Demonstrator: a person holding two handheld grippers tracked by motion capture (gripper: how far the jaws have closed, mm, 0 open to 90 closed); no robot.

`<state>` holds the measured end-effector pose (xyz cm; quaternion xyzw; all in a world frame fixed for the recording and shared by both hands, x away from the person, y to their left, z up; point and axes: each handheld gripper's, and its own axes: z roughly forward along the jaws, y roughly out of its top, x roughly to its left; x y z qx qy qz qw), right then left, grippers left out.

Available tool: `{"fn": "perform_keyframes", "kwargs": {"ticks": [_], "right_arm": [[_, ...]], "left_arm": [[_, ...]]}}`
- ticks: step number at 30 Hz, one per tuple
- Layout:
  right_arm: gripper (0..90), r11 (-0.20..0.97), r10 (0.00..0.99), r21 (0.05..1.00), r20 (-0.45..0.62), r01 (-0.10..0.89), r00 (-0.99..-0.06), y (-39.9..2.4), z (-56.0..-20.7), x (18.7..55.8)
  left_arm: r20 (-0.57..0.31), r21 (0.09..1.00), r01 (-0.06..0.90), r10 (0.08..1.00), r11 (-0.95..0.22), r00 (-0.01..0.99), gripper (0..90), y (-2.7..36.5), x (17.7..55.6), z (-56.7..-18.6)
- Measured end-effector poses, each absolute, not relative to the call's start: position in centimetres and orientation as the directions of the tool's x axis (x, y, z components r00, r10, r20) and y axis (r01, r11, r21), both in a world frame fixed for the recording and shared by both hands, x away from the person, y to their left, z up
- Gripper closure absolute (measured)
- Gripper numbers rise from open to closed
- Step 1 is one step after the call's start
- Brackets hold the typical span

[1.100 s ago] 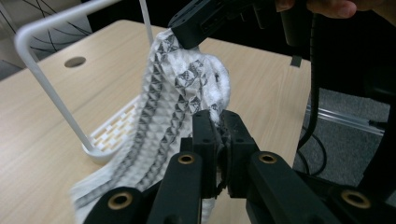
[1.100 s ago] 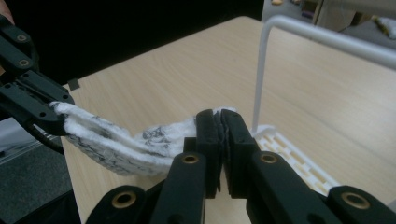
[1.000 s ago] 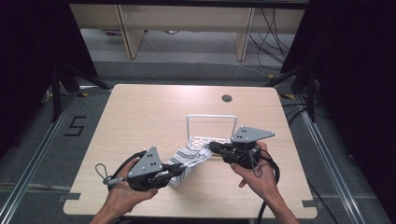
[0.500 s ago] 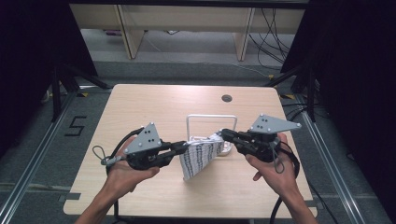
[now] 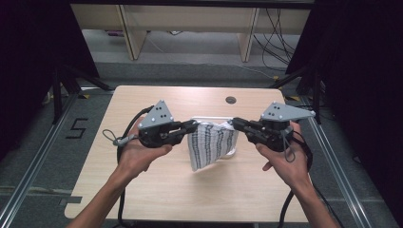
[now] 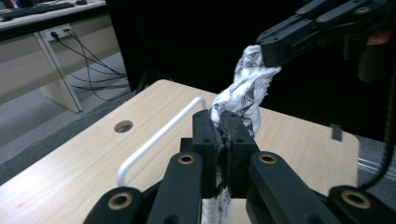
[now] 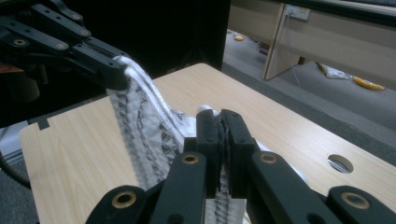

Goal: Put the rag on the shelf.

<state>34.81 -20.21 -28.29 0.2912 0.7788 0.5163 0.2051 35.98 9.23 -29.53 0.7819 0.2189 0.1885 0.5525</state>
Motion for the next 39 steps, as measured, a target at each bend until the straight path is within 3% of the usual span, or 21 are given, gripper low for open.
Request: {"fn": "perform_keyframes", "kwargs": {"ticks": [28, 39], "right_arm": [[87.2, 0.214, 0.752, 0.937, 0.023, 0.277, -0.659, -20.4, -25.6, 42.2], [87.1, 0.183, 0.780, 0.917, 0.084, 0.354, -0.620, -20.0, -26.8, 46.0]], "left_arm": [[0.044, 0.958, 0.156, 0.658, -0.242, 0.752, 85.1, 6.7, 44.9, -26.5], [-0.024, 0.951, 0.236, 0.713, -0.200, 0.701, 84.8, 5.6, 49.1, -28.3]]}}
